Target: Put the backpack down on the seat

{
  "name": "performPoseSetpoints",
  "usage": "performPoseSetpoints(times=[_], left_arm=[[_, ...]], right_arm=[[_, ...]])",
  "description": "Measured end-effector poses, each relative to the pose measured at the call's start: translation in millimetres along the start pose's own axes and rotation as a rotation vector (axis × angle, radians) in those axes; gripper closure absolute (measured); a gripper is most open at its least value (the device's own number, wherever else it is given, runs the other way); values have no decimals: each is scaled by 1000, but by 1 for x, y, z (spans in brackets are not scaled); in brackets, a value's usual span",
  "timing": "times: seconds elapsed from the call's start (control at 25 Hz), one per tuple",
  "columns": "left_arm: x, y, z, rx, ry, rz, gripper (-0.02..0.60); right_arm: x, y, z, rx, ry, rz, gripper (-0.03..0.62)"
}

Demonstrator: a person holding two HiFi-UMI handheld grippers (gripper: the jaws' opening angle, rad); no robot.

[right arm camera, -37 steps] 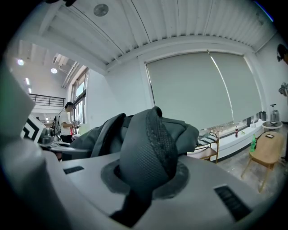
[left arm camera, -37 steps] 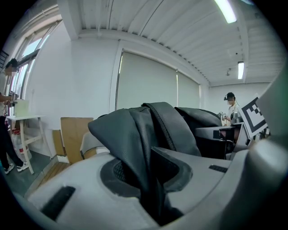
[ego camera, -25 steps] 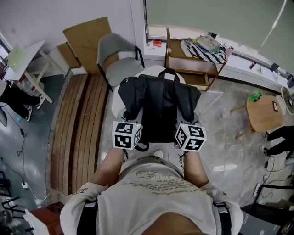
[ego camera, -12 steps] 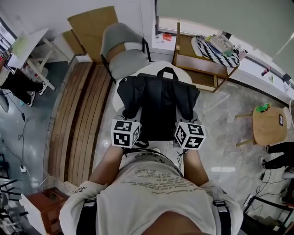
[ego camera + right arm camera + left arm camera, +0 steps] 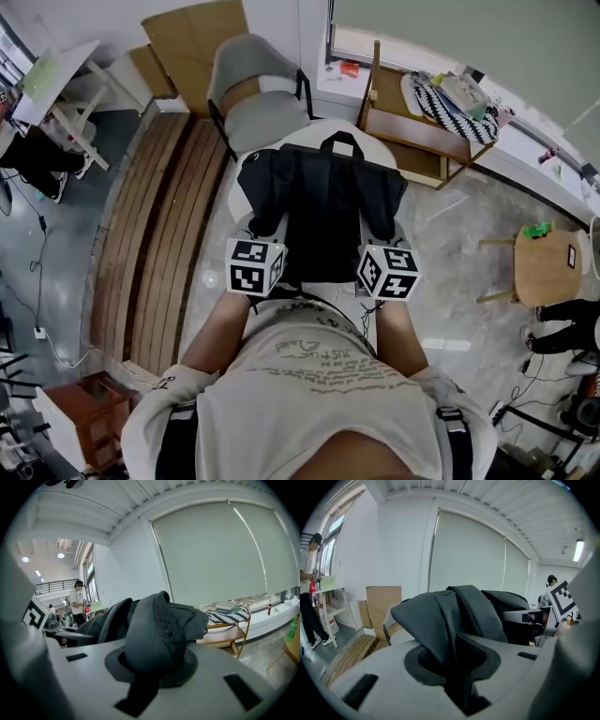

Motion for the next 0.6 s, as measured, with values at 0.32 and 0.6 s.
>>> performPoseSetpoints(times=[0.32,0.6], left_arm=[[27,-9,27,1,64,27,492],[56,-10,57,-5,111,98,491]], right_arm=[[30,-9,-2,6,35,27,537],[70,-6,-7,42,21,107,537]])
Point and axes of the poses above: the fingertips, and each gripper's own axes: x forward along the fingers, z to its left, y out of its underside, the point moved 7 cm from there along -x, backward along the fingers, and after that the axes turned 12 degrees about z, right-handed, at the moved point
